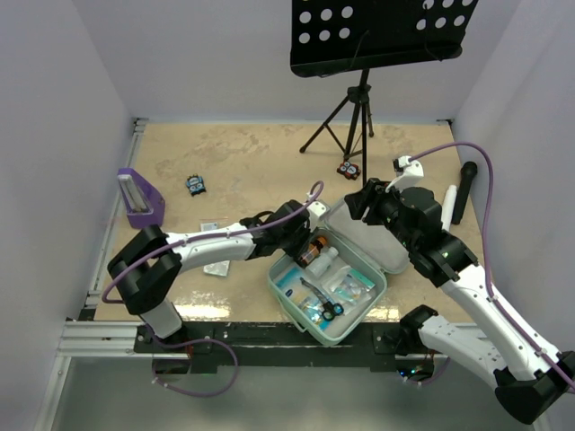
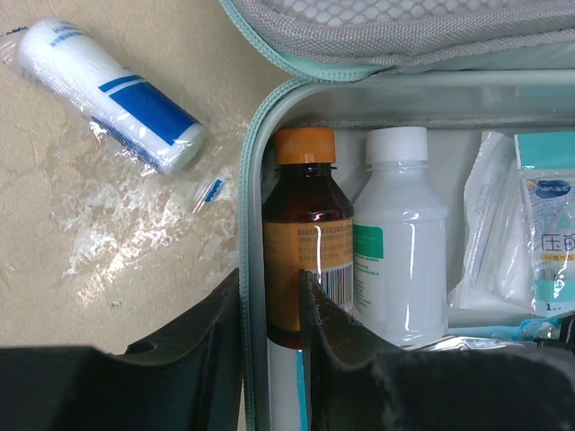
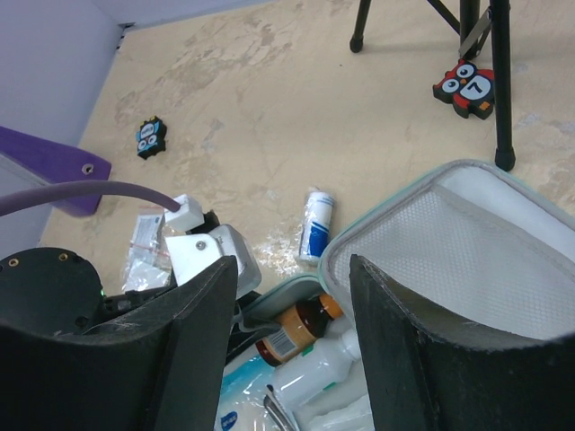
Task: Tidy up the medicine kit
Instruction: Move the medicine box to the center of the board.
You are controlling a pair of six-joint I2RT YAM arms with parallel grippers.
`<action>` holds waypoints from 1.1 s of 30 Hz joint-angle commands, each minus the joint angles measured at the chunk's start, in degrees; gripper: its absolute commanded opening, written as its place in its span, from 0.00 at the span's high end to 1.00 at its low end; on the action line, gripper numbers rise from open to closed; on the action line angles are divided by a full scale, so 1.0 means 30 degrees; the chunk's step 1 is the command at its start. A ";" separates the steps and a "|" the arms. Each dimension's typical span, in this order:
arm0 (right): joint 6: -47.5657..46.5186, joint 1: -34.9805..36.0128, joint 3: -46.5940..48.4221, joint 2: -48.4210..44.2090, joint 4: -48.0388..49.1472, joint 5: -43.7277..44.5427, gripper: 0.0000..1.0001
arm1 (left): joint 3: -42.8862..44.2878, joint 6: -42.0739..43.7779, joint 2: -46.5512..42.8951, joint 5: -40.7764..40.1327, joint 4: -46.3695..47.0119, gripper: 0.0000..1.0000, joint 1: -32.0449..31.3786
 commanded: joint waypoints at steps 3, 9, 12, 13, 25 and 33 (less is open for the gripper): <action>-0.0040 0.0089 0.0840 0.0035 0.0190 0.0211 0.43 | 0.1167 -0.0516 0.0865 0.2666 0.1662 0.72 -0.1563; -0.0011 0.0089 0.0870 0.0182 0.0249 0.0240 0.43 | 0.1841 -0.0341 0.1423 0.2931 0.1634 0.78 -0.1739; -0.0011 0.0089 0.0811 0.0124 0.0249 0.0240 0.43 | 0.2046 -0.0223 0.1452 0.3166 0.1663 0.79 -0.1739; -0.0011 0.0089 0.0811 0.0124 0.0220 0.0240 0.43 | 0.2134 -0.0194 0.1510 0.3137 0.1576 0.80 -0.1739; 0.0019 0.0060 0.0694 0.0094 0.0336 0.0211 0.43 | 0.0175 -0.0749 -0.0303 0.1761 0.0843 0.93 -0.1272; 0.0135 0.0089 0.0489 0.0036 0.0571 0.0064 0.43 | -0.2257 -0.1717 -0.2821 0.0619 0.0374 1.00 0.0164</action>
